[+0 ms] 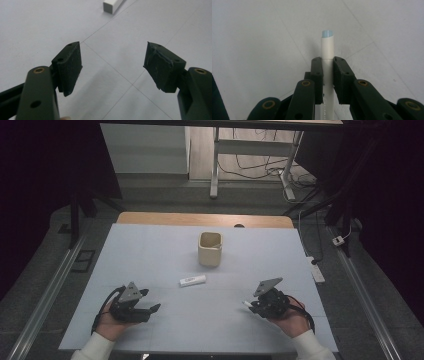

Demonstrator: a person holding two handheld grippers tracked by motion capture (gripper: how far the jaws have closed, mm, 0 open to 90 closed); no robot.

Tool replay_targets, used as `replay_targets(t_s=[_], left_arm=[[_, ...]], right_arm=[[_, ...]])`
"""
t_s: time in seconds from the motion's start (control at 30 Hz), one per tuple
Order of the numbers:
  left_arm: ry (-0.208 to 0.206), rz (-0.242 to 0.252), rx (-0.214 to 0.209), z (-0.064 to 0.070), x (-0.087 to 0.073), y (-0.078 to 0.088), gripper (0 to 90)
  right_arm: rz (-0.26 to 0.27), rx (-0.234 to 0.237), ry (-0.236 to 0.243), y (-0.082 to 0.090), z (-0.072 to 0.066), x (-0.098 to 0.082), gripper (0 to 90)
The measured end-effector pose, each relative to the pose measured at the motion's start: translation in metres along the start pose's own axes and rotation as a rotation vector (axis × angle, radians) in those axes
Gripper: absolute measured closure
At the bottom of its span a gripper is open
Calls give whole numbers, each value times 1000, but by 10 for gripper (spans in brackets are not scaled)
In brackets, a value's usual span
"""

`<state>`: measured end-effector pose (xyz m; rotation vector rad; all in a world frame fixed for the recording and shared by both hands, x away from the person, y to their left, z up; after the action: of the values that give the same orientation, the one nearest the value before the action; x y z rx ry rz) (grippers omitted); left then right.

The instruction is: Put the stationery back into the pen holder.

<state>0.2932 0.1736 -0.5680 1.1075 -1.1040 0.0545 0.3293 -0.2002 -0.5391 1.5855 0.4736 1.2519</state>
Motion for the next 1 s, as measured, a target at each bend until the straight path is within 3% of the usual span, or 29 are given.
replay_targets(t_s=[0.57, 1.0], left_arm=[[-2, -4, 1, 0, 0, 0, 297], [1, -3, 2, 0, 0, -1, 297]], right_arm=[[163, -58, -47, 26, 9, 12, 776], [248, -100, -68, 39, 14, 18, 776]])
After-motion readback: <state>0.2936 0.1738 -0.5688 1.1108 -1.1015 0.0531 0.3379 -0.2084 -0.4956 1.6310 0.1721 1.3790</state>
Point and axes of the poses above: each handheld gripper's, and its own axes: y roughly backward along the jaws, x roughly out of its top, z roughly to its right, the point moved 7 cm from there along -y, roughly forward along the jaws, and after that the axes turned 1 degree about -z, right-handed, at the moved point
